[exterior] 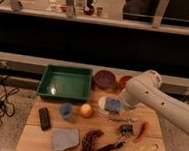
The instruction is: Place sponge in plastic cup
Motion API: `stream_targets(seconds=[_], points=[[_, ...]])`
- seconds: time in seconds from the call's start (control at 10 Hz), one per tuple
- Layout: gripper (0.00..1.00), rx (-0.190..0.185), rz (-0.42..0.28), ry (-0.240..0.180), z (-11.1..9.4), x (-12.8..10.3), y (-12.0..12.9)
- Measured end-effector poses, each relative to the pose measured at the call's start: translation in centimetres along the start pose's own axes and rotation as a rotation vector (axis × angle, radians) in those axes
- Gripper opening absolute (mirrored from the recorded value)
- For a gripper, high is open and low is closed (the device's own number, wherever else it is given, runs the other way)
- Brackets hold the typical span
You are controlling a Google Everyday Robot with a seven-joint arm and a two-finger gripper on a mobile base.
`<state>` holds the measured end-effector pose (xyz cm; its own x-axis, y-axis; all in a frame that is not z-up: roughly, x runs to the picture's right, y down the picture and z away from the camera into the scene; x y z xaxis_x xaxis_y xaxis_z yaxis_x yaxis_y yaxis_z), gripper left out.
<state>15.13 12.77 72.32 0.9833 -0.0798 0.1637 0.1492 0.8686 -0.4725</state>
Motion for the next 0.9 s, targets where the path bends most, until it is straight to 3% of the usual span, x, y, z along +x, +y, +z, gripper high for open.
stream_targets(seconds=[0.3, 0.6, 0.9], points=[[0.08, -0.054, -0.066, -0.001, 3.0, -4.0, 0.1], [0.08, -0.109, -0.130, -0.006, 4.8, -8.3, 0.9], [0.08, -0.112, -0.183, -0.014, 3.4, -11.9, 3.1]])
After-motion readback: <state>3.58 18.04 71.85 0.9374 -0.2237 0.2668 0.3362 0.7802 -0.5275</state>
